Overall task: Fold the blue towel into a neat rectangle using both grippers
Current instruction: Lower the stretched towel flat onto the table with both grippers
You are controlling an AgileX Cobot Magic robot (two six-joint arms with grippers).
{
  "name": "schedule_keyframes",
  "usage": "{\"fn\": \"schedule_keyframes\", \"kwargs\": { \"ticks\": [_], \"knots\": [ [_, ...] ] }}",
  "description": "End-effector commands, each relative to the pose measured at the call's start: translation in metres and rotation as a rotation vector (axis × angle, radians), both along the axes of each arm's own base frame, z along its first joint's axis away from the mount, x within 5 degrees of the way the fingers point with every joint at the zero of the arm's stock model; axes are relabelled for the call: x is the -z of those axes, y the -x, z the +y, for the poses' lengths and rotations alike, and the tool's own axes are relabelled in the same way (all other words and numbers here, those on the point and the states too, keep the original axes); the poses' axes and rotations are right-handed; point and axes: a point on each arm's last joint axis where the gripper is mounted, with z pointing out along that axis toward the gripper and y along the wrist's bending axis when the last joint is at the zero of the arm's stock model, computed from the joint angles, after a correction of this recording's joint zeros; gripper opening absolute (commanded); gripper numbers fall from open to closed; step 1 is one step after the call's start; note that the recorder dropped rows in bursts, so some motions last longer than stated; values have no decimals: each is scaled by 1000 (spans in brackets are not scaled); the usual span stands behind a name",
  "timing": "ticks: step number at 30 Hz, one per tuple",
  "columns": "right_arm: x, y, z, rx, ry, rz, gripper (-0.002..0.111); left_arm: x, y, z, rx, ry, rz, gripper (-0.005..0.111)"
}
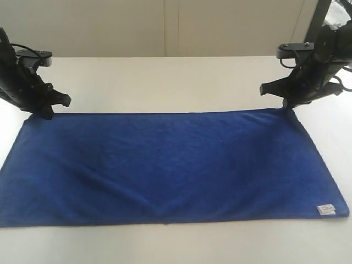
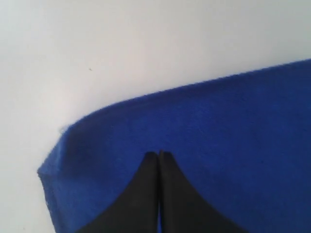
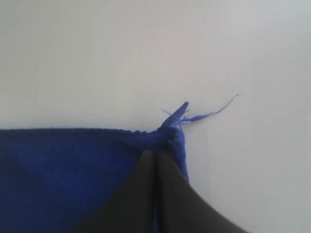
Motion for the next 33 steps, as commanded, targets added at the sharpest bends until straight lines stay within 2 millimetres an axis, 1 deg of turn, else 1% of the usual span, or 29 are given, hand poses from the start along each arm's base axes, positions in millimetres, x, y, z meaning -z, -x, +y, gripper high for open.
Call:
{"fn": "schedule_keyframes", "kwargs": {
  "ticks": [1, 5, 8, 12, 16, 17, 20, 21, 22, 24, 25, 27, 29, 33],
  "knots": [
    [5, -4, -13, 16, 18, -19, 0, 10, -11, 13, -42, -6, -58, 0],
    [20, -6, -19, 22, 26, -1, 0, 15, -18, 20, -65, -9, -108, 0],
    [31, -7, -23, 31, 25, 20, 0, 16, -22, 21, -61, -26, -153, 0],
    [33, -8, -24, 22, 38, 15, 0, 15, -25, 24, -18, -86, -198, 0],
    [33, -8, -24, 22, 38, 8, 0, 14, -24, 25, 0, -108, -188, 0],
    [33, -8, -24, 22, 38, 8, 0, 10, -22, 25, 2, -108, -179, 0],
    [33, -8, -24, 22, 38, 8, 0, -15, -12, 24, 13, -109, -154, 0],
    [33, -8, -24, 22, 38, 5, 0, -17, -9, 24, 60, -130, -138, 0],
    [33, -9, -24, 22, 38, 3, 0, -14, -8, 24, 97, -145, -117, 0],
    [33, -8, -24, 22, 38, 6, 0, 1, -7, 25, 104, -143, -55, 0],
    [33, -8, -24, 22, 38, 9, 0, 12, -8, 25, 110, -144, -29, 0],
    [33, -8, -24, 22, 38, 9, 0, 24, -10, 25, 118, -146, -7, 0],
    [33, -8, -24, 22, 38, 12, 0, 30, -12, 25, 126, -151, -13, 0],
    [33, -7, -24, 22, 38, 19, 0, 28, -18, 26, 129, -169, -86, 0]
  ]
}}
